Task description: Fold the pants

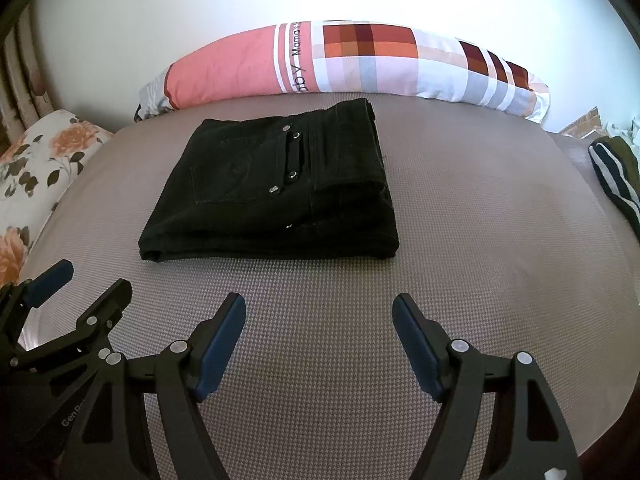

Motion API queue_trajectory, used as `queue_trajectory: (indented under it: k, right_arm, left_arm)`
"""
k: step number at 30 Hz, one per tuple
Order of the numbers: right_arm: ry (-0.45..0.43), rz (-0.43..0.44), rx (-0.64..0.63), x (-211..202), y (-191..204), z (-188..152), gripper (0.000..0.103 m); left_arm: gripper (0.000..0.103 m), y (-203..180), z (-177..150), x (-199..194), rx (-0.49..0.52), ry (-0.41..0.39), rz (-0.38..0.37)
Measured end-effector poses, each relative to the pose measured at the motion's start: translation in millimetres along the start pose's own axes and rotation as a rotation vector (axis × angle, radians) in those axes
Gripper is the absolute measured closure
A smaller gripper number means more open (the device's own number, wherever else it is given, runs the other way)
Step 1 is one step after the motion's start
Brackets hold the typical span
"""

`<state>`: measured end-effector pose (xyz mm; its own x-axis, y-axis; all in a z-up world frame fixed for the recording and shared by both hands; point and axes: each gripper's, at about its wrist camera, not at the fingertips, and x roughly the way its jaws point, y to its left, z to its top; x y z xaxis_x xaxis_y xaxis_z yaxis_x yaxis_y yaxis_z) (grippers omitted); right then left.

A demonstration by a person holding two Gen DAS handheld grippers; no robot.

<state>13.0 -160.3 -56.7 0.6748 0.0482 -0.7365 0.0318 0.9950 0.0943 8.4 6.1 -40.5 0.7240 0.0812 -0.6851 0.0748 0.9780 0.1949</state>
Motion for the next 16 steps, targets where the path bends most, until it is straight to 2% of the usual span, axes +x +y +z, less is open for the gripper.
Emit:
queue_trajectory:
  k: [16]
  right_arm:
    - [0.003,0.001,-0.005,2.0,-1.8,0.7,0.029]
  left_arm:
    - [0.032,-1.5,-2.4,1.4,-0.012,0.009,-0.001]
